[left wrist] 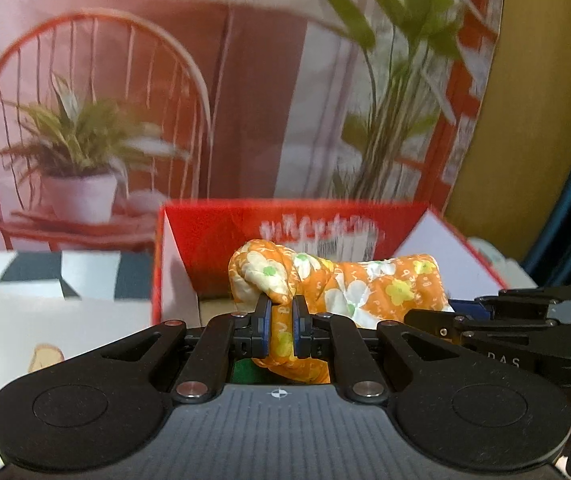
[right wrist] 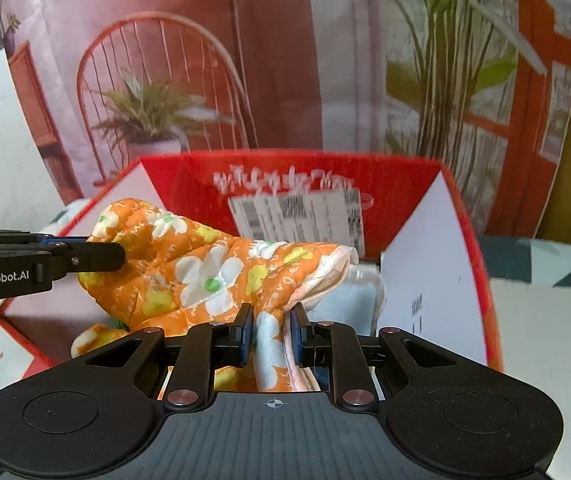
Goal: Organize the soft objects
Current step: 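Lower the orange cloth into the red box and open both tools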
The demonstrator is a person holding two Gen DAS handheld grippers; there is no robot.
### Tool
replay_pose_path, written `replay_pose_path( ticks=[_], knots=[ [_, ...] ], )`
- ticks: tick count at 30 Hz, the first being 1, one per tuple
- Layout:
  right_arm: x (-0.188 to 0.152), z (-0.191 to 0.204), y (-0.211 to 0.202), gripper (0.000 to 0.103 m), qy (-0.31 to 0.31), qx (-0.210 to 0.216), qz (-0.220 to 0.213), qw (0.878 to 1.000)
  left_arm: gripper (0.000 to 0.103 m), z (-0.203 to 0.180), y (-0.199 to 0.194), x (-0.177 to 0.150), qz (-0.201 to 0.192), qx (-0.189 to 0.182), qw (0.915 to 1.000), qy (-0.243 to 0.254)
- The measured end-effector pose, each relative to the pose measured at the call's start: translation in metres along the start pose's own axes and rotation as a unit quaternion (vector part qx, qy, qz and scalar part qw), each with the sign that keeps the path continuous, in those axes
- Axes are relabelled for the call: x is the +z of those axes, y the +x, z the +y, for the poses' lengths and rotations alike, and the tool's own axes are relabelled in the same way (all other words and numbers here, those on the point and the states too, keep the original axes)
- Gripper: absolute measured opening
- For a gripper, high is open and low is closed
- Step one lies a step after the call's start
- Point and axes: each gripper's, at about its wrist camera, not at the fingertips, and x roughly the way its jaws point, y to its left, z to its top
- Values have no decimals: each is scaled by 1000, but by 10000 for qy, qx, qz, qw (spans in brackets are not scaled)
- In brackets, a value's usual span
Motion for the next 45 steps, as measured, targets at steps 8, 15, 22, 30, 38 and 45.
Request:
replay_pose_path(
  ticks=[8,15,22,30,38,45],
  knots=[
    [13,5,-16,18,-148,-53,-593,9981,11,1,-9,6,-274,34,9996,13],
    [-3,0,5,18,70,-18,178,9998,11,4,16,-12,563,43,9984,55],
    [-13,0,13,22,230,-142,550,9981,14,2,19,-17,706,100,9971,259],
    [-9,-5,-9,41,101,-453,220,9987,42,-5,-5,-13,419,156,9981,428],
    [-8,-2,-54,84,-130,-430,-347,9984,89,-14,-53,-16,-26,172,9989,434],
    [-13,1,-90,103,-78,-405,-625,9972,103,-16,-87,-28,-139,188,9992,328]
  ],
)
